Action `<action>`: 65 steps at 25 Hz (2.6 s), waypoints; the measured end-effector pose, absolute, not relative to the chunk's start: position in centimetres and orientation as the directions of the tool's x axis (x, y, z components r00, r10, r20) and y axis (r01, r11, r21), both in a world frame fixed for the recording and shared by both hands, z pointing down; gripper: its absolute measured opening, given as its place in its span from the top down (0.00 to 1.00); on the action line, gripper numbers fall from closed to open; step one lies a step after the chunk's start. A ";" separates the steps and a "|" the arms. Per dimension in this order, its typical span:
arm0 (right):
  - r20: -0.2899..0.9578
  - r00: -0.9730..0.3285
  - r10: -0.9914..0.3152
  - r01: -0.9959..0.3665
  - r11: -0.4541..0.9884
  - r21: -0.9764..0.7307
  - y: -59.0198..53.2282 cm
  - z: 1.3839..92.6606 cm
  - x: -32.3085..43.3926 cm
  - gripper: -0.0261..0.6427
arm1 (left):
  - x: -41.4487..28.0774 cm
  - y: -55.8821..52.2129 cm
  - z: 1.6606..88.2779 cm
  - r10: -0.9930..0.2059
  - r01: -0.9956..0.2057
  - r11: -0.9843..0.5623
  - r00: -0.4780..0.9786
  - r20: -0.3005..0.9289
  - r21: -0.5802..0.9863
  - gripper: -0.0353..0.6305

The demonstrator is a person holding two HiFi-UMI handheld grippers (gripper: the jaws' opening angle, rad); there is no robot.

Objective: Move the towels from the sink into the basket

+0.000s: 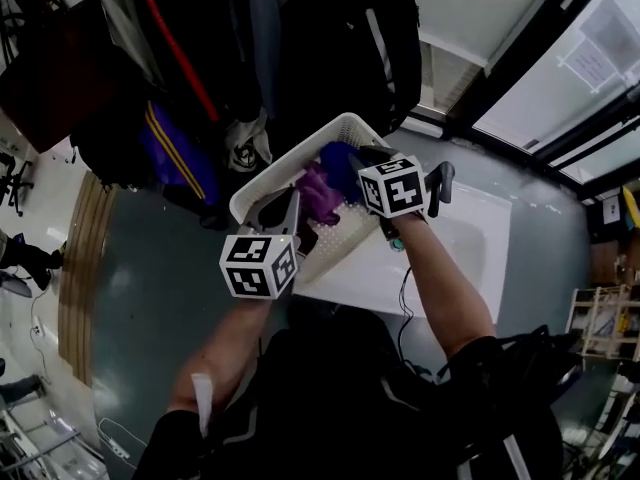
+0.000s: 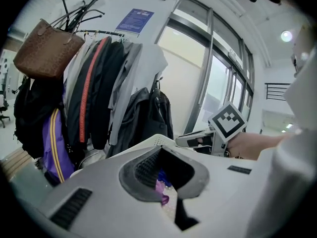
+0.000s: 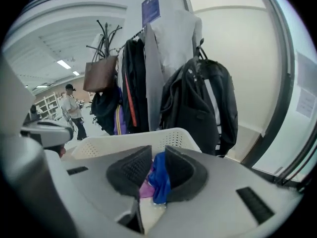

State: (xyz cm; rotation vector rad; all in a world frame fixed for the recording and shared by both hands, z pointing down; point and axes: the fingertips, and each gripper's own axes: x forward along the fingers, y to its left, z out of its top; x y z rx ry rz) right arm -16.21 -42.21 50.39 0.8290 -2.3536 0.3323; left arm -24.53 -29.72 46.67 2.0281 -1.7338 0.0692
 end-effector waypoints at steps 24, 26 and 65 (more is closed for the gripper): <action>0.262 -0.705 -0.659 -0.699 0.709 -0.097 -28.9 38.4 -4.3 0.94 | -17.0 -24.1 38.9 -0.914 -0.913 -0.350 0.382 0.137 0.208 0.94; 0.243 -0.692 -0.679 -0.714 0.693 -0.098 -29.0 37.7 -2.8 0.94 | -15.6 -24.3 38.1 -0.912 -0.913 -0.363 0.389 0.129 0.188 0.94; 0.181 -0.629 -0.756 -0.778 0.614 -0.135 -31.5 36.5 9.3 0.95 | -5.7 -25.8 34.3 -0.930 -0.928 -0.347 0.359 0.079 0.140 0.94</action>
